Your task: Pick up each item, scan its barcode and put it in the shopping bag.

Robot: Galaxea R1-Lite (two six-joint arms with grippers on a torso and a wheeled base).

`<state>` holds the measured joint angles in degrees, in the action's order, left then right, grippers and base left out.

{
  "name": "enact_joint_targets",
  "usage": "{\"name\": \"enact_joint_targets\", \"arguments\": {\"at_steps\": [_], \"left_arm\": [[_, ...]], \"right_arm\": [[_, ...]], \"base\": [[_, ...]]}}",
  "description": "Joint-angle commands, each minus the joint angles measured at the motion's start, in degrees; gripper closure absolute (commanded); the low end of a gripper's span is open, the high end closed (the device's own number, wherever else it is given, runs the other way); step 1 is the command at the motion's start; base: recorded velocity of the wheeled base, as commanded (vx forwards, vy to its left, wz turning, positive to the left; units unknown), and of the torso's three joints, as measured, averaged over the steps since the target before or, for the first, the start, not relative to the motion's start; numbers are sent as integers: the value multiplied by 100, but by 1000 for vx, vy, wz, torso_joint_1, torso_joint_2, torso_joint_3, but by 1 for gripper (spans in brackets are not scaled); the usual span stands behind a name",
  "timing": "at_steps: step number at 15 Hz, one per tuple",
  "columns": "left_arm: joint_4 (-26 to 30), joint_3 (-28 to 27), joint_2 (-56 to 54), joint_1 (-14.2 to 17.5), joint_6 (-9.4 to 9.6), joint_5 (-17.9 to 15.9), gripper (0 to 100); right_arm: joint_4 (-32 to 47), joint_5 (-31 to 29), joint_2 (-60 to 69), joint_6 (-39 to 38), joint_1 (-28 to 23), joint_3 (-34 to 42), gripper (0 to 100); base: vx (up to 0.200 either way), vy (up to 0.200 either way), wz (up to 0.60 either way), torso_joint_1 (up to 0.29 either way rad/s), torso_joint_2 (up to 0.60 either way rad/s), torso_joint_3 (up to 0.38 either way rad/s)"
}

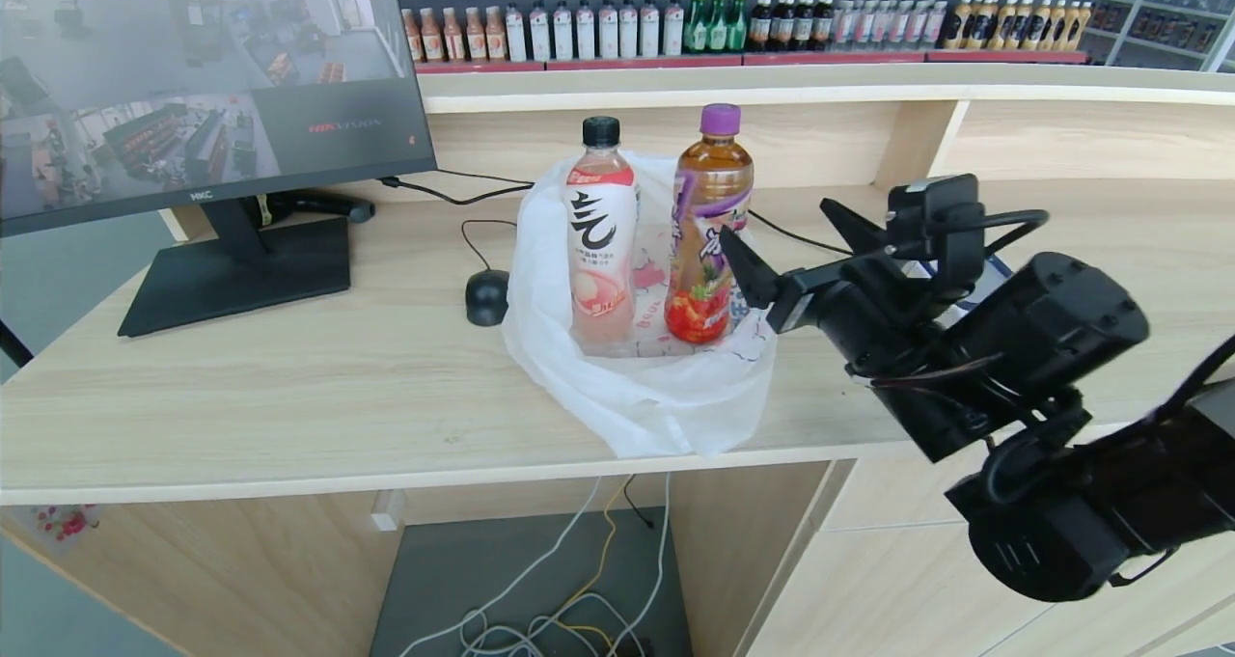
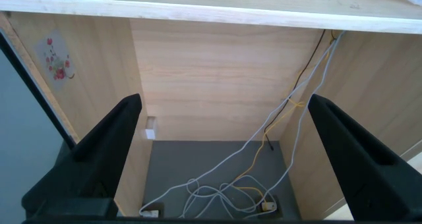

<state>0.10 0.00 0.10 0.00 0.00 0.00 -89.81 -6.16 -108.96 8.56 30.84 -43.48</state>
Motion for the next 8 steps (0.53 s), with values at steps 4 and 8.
{"name": "enact_joint_targets", "arguments": {"at_steps": [4, 8], "left_arm": [[-1, 0, -1, 0, 0, 0, 0], [-1, 0, -1, 0, 0, 0, 0]], "right_arm": [[-19, 0, 2001, -21, -588, 2142, 0], [-19, -8, 3320, -3, -755, 3830, 0]], "base": [[0, 0, 0, 0, 0, 0], [0, 0, 0, 0, 0, 0]]}}
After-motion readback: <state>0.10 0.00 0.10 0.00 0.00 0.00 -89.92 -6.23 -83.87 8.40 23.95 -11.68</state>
